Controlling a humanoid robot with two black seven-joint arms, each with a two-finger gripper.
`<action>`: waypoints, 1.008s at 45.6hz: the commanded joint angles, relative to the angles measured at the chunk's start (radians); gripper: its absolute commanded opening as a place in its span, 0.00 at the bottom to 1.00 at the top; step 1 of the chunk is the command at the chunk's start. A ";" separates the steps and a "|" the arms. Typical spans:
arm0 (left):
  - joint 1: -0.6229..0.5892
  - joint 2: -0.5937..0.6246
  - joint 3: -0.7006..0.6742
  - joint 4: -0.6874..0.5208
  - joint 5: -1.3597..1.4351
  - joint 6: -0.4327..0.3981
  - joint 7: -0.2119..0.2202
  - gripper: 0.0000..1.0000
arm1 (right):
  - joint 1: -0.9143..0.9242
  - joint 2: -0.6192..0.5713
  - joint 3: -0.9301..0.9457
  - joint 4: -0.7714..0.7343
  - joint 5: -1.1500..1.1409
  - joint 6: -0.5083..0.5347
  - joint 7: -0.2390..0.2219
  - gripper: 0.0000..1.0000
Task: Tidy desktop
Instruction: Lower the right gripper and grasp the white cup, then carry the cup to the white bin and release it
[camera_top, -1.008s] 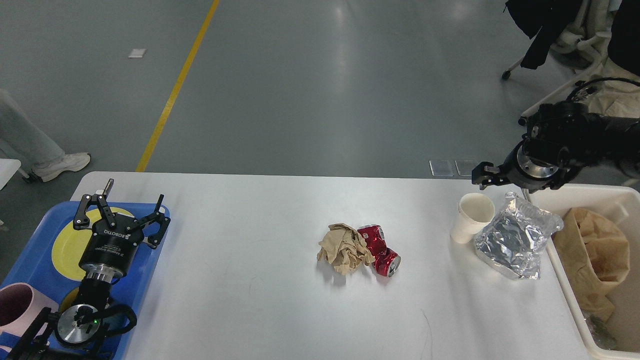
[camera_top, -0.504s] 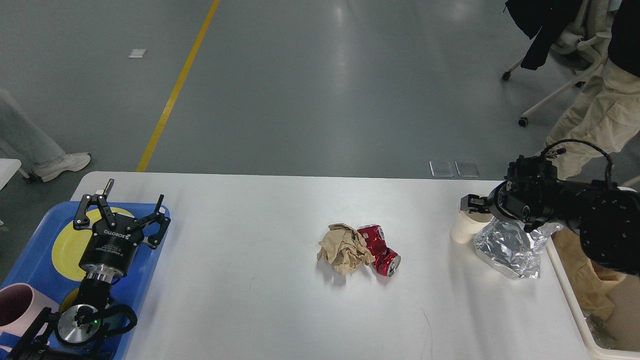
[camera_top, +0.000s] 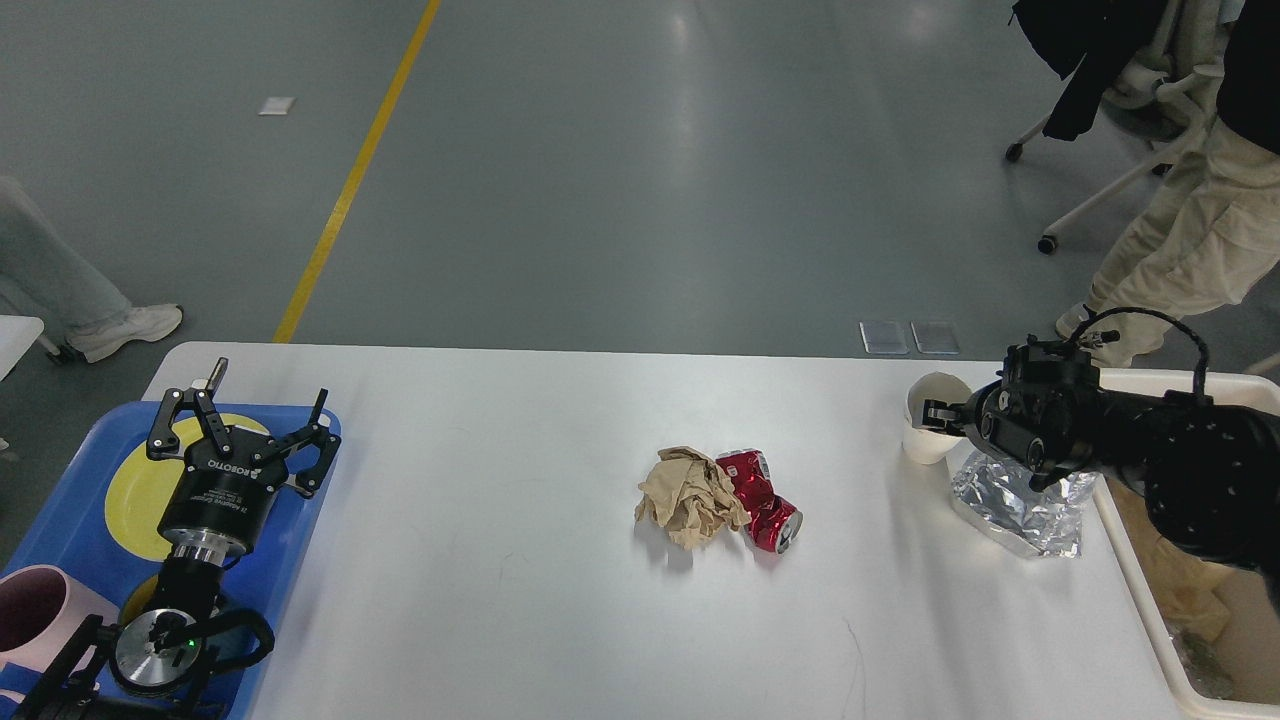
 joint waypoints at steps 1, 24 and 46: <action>0.000 0.000 0.000 0.000 0.001 0.000 0.000 0.97 | -0.001 -0.005 0.000 0.003 -0.001 0.001 0.000 0.45; 0.000 0.000 0.000 0.000 -0.001 0.000 0.000 0.97 | 0.014 -0.012 0.015 0.037 0.015 0.008 -0.017 0.00; 0.000 0.000 0.000 0.000 -0.001 0.000 0.000 0.97 | 0.082 -0.058 0.018 0.153 0.019 0.011 -0.017 0.00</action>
